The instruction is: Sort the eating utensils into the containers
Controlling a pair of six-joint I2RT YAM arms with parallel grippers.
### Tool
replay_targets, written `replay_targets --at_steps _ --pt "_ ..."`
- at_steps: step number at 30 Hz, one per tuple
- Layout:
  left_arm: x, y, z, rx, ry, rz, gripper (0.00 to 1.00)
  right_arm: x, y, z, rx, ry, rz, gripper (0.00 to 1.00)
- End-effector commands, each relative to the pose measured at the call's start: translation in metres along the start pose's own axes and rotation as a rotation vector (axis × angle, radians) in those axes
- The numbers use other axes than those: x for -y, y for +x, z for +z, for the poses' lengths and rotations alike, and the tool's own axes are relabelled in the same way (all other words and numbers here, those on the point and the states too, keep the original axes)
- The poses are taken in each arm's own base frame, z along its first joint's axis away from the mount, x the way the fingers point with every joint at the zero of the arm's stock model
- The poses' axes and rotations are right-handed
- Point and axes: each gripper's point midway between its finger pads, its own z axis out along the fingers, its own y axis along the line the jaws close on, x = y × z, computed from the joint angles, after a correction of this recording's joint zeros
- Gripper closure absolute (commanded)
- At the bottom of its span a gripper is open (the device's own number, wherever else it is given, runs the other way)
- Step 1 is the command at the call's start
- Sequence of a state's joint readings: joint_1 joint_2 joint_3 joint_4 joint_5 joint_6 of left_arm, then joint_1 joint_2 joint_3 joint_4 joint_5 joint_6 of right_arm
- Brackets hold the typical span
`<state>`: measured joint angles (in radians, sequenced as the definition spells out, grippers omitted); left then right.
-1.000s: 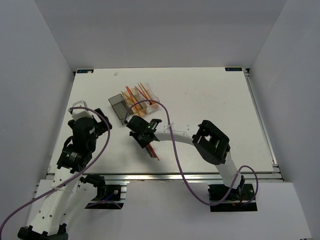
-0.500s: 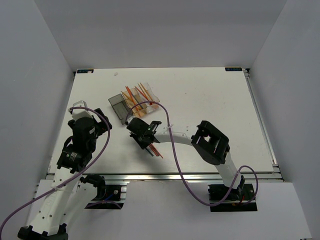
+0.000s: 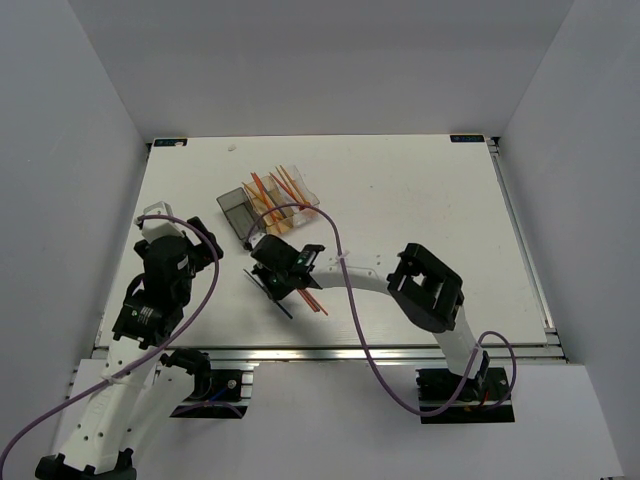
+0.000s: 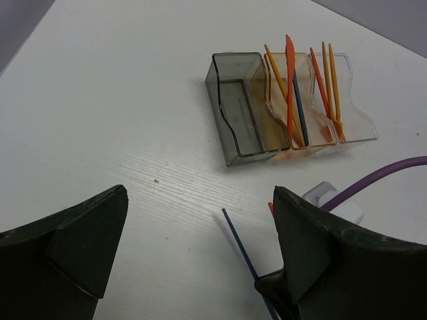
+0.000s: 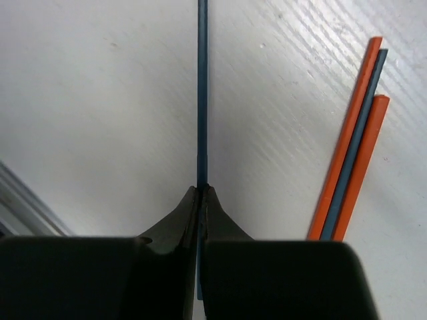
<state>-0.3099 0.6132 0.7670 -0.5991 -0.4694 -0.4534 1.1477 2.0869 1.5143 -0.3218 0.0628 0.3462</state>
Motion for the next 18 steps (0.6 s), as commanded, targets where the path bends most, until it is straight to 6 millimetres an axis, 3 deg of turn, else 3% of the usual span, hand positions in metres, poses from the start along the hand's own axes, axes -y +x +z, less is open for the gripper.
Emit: replay_targets --at_steps 1,8,12,16,18 --pt "-0.002 -0.001 -0.002 0.008 -0.008 -0.005 0.02 -0.024 -0.061 -0.045 0.178 -0.085 0.031 1.00" --pt "-0.002 -0.002 -0.002 0.012 -0.006 -0.009 0.02 -0.003 -0.098 -0.049 0.226 0.008 0.036 1.00" --pt "-0.002 -0.002 -0.002 0.011 -0.007 -0.007 0.02 0.012 -0.144 -0.053 0.328 0.066 0.030 1.00" --pt "-0.002 -0.003 -0.003 0.015 -0.009 -0.010 0.02 0.027 -0.208 -0.064 0.510 0.061 0.045 1.00" --pt "-0.003 -0.003 -0.003 0.017 -0.009 -0.010 0.02 0.043 -0.222 -0.055 0.548 0.066 0.048 1.00"
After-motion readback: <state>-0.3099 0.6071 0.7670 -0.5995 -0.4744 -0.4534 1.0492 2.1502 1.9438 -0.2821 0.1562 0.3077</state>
